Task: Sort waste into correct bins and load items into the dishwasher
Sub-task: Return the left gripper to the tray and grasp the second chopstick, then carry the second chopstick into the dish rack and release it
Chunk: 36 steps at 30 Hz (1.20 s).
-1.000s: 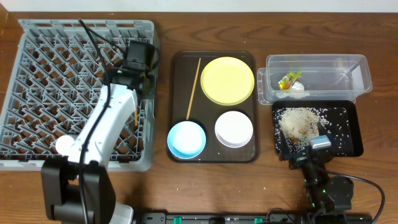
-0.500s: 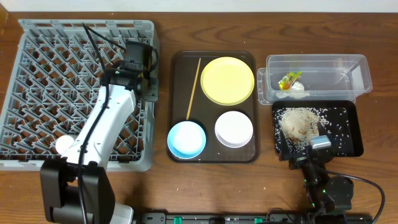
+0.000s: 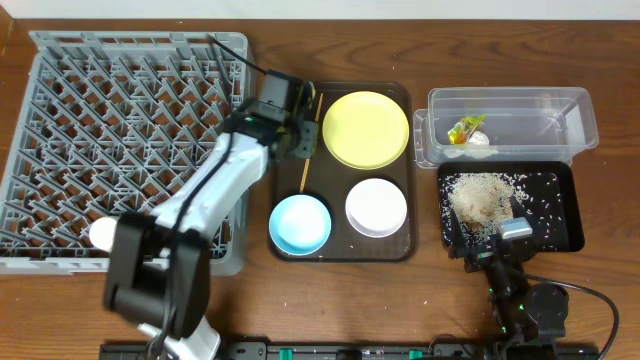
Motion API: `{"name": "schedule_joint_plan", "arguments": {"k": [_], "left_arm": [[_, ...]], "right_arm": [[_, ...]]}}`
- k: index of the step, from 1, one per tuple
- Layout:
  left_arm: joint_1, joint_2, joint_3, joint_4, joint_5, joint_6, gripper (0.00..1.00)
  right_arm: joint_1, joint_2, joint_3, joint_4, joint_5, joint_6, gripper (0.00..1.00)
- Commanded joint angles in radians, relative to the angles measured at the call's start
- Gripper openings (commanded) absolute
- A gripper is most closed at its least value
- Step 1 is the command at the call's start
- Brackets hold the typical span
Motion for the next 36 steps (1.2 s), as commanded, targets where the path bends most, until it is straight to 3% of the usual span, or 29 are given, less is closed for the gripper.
{"name": "schedule_joint_plan", "arguments": {"k": [1,8,12,14,19,25,30,36], "left_arm": [[-0.017,0.085,0.011,0.027,-0.039,-0.008,0.53],[-0.049,0.208,0.012,0.081,-0.037,-0.008,0.52],[-0.050,0.258,0.011,0.093,-0.038,-0.008,0.47],[-0.050,0.278,0.011,0.094,-0.038,-0.008,0.41],[-0.050,0.278,0.013,0.074,-0.038,-0.013,0.08],[-0.011,0.108,0.046,-0.018,-0.038,-0.053,0.08],[0.050,-0.154,0.048,-0.114,-0.043,-0.033,0.08],[0.110,-0.290,0.045,-0.318,-0.197,0.034,0.08]], "right_arm": [[-0.008,-0.006,-0.004,0.000,0.002,-0.010,0.99],[-0.008,-0.006,-0.004,0.000,0.002,-0.010,0.99],[-0.008,-0.006,-0.004,0.000,0.002,-0.010,0.99],[-0.008,-0.006,-0.004,0.000,0.002,-0.010,0.99],[-0.008,-0.006,-0.004,0.000,0.002,-0.010,0.99],[-0.008,-0.006,-0.004,0.000,0.002,-0.010,0.99],[-0.008,-0.006,-0.004,0.000,0.002,-0.010,0.99],[-0.008,-0.006,-0.004,0.000,0.002,-0.010,0.99]]}}
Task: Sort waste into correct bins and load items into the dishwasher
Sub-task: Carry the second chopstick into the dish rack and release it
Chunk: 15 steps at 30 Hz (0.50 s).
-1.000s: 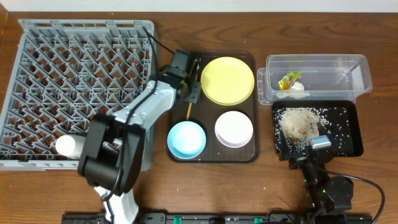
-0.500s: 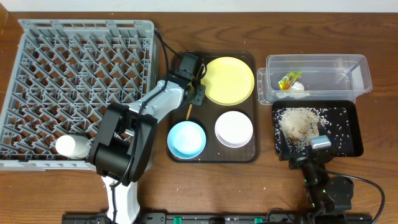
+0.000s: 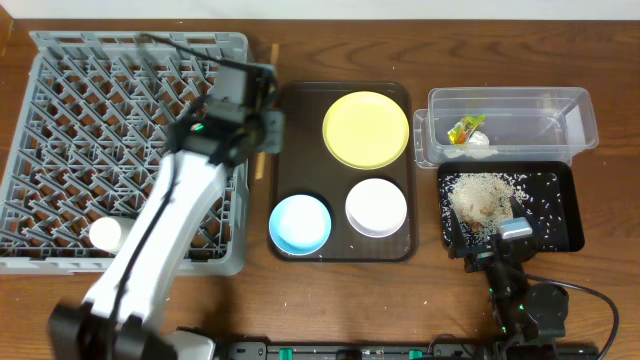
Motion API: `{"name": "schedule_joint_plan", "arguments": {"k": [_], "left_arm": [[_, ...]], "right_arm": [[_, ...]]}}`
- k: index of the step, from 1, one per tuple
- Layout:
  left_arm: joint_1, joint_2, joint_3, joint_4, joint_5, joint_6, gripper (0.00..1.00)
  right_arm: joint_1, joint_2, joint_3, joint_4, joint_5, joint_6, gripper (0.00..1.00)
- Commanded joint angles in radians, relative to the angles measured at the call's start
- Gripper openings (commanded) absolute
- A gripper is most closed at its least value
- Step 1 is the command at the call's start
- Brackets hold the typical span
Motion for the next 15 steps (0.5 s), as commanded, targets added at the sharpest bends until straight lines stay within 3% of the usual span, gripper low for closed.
{"name": "schedule_joint_plan", "arguments": {"k": [1,15], "left_arm": [[0.040,-0.004,-0.005,-0.103,-0.129,0.044,0.08],[0.174,0.133,-0.060,-0.086,-0.122,0.081,0.08]], "right_arm": [[-0.008,-0.006,-0.004,0.000,0.002,-0.010,0.99],[-0.008,-0.006,-0.004,0.000,0.002,-0.010,0.99]]}}
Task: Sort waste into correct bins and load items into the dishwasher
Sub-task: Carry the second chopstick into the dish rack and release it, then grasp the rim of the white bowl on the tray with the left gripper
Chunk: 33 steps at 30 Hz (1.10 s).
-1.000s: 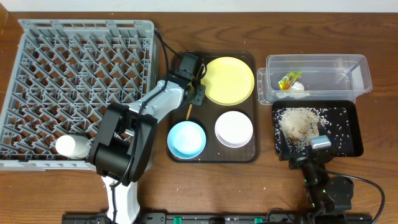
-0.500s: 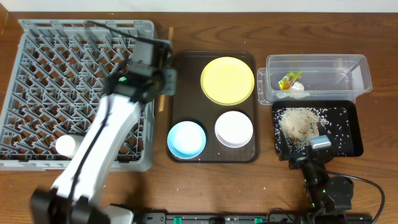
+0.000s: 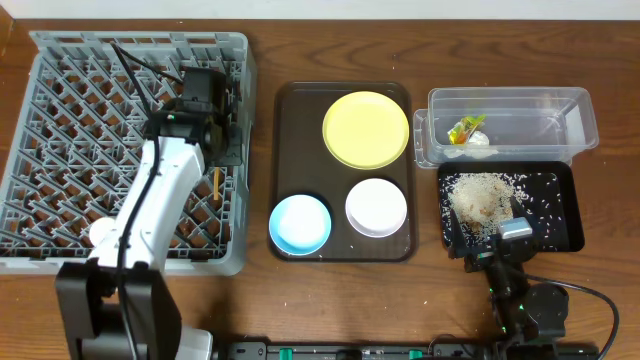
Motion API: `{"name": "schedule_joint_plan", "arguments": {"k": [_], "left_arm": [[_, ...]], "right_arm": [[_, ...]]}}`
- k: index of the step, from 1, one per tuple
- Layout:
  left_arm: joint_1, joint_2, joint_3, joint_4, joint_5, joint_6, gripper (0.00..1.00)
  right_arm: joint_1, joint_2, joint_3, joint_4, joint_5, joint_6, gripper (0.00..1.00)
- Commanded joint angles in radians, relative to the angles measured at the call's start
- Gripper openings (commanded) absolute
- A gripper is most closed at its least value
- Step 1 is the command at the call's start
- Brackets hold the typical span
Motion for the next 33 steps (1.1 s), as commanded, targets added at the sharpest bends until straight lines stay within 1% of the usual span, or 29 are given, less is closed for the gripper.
{"name": "schedule_joint_plan", "arguments": {"k": [1,2,4,5,6,8,9,11,13,15,17,19,21,26,29,33], "left_arm": [[-0.001,0.024,-0.006,0.001,0.010,0.032,0.08],[-0.001,0.024,-0.006,0.000,0.024,0.041,0.08],[-0.001,0.018,-0.006,-0.001,0.033,0.043,0.17],[-0.001,0.014,-0.005,-0.005,0.033,0.043,0.37],[-0.001,0.009,-0.003,-0.014,0.033,0.043,0.46],[-0.001,-0.010,0.014,-0.049,0.034,0.028,0.55],[-0.001,-0.023,0.028,-0.069,0.047,0.019,0.56],[-0.001,-0.053,0.057,-0.101,0.117,0.016,0.56],[-0.002,-0.092,0.074,-0.108,0.243,0.016,0.54],[-0.013,-0.131,0.077,-0.086,0.391,0.015,0.51],[-0.037,-0.152,0.077,-0.061,0.469,0.000,0.49],[-0.077,-0.154,0.077,-0.052,0.473,-0.024,0.49],[-0.147,-0.134,0.075,-0.056,0.474,-0.042,0.49],[-0.299,-0.053,0.069,-0.054,0.455,-0.044,0.49],[-0.403,0.058,0.069,-0.027,0.380,-0.044,0.50],[-0.440,0.183,0.069,0.025,0.404,-0.053,0.50]], "right_arm": [[-0.008,-0.006,-0.004,0.000,0.002,-0.010,0.99],[-0.008,-0.006,-0.004,0.000,0.002,-0.010,0.99],[-0.008,-0.006,-0.004,0.000,0.002,-0.010,0.99],[-0.008,-0.006,-0.004,0.000,0.002,-0.010,0.99],[-0.008,-0.006,-0.004,0.000,0.002,-0.010,0.99],[-0.008,-0.006,-0.004,0.000,0.002,-0.010,0.99],[-0.008,-0.006,-0.004,0.000,0.002,-0.010,0.99],[-0.008,-0.006,-0.004,0.000,0.002,-0.010,0.99],[-0.008,-0.006,-0.004,0.000,0.002,-0.010,0.99],[-0.008,-0.006,-0.004,0.000,0.002,-0.010,0.99],[-0.008,-0.006,-0.004,0.000,0.002,-0.010,0.99],[-0.008,-0.006,-0.004,0.000,0.002,-0.010,0.99],[-0.008,-0.006,-0.004,0.000,0.002,-0.010,0.99],[-0.008,-0.006,-0.004,0.000,0.002,-0.010,0.99],[-0.008,-0.006,-0.004,0.000,0.002,-0.010,0.99],[-0.008,-0.006,-0.004,0.000,0.002,-0.010,0.99]]}}
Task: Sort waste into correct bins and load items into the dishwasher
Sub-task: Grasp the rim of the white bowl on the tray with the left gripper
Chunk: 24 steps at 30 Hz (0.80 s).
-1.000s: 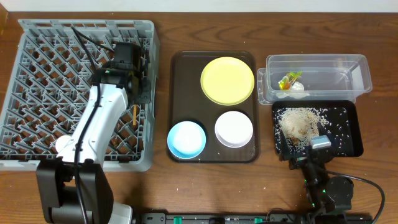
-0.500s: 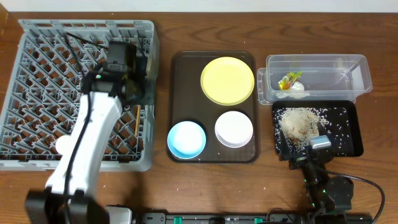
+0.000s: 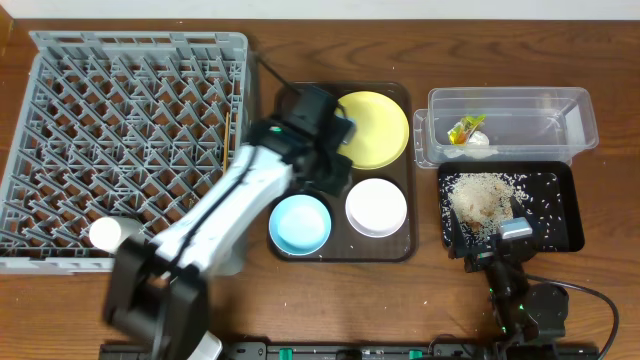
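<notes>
My left gripper [image 3: 337, 158] hovers over the dark tray [image 3: 287, 105], between the yellow plate [image 3: 378, 125] and the white bowl [image 3: 377, 207]. It looks open, and nothing shows between its fingers. A blue bowl [image 3: 300, 223] sits on the tray's near left. A thin wooden stick [image 3: 231, 128] lies in the grey dish rack [image 3: 60, 60] near its right edge. A white cup [image 3: 103, 233] stands in the rack's near left corner. My right gripper [image 3: 503, 240] rests at the near edge of the black bin [image 3: 560, 190]; its jaws cannot be made out.
The black bin holds a heap of rice [image 3: 480, 197]. Behind it stands a clear plastic bin [image 3: 540, 110] with a yellow wrapper [image 3: 465, 130] and a white scrap in its left end. The left arm [image 3: 215, 215] crosses the rack's right edge.
My left gripper has moved from over the rack's right part to over the tray beside the yellow plate. The wooden stick stays behind in the rack. The right arm has not moved.
My left gripper was on the wooden stick at the tray's left edge. Then it held the stick between tray and rack, then over the rack's right part. Now the stick lies in the rack and the gripper is back over the tray.
</notes>
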Motion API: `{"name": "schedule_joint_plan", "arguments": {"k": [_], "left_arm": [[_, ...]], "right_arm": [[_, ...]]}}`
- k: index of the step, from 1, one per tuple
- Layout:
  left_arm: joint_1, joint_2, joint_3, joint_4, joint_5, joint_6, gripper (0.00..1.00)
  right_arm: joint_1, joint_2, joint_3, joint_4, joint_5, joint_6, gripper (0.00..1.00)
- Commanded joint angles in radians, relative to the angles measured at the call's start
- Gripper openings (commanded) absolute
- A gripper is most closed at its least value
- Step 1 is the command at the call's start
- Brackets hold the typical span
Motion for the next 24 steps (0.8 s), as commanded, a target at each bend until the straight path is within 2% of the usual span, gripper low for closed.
{"name": "schedule_joint_plan", "arguments": {"k": [1,7,11,14,17,19,24], "left_arm": [[-0.017,0.118,-0.002,0.027,0.004,-0.024,0.50],[-0.008,0.253,-0.002,0.105,0.292,-0.015,0.50],[-0.011,0.315,-0.002,0.119,0.317,-0.015,0.50],[-0.008,0.346,-0.002,0.124,0.317,-0.016,0.37],[-0.006,0.352,-0.001,0.132,0.318,-0.016,0.11],[-0.003,0.338,0.003,0.132,0.319,-0.036,0.08],[0.034,0.248,0.069,0.041,0.303,-0.050,0.08]], "right_arm": [[-0.008,-0.006,-0.004,0.000,0.002,-0.010,0.99],[-0.008,-0.006,-0.004,0.000,0.002,-0.010,0.99],[-0.008,-0.006,-0.004,0.000,0.002,-0.010,0.99],[-0.008,-0.006,-0.004,0.000,0.002,-0.010,0.99],[-0.008,-0.006,-0.004,0.000,0.002,-0.010,0.99],[-0.008,-0.006,-0.004,0.000,0.002,-0.010,0.99],[-0.008,-0.006,-0.004,0.000,0.002,-0.010,0.99]]}}
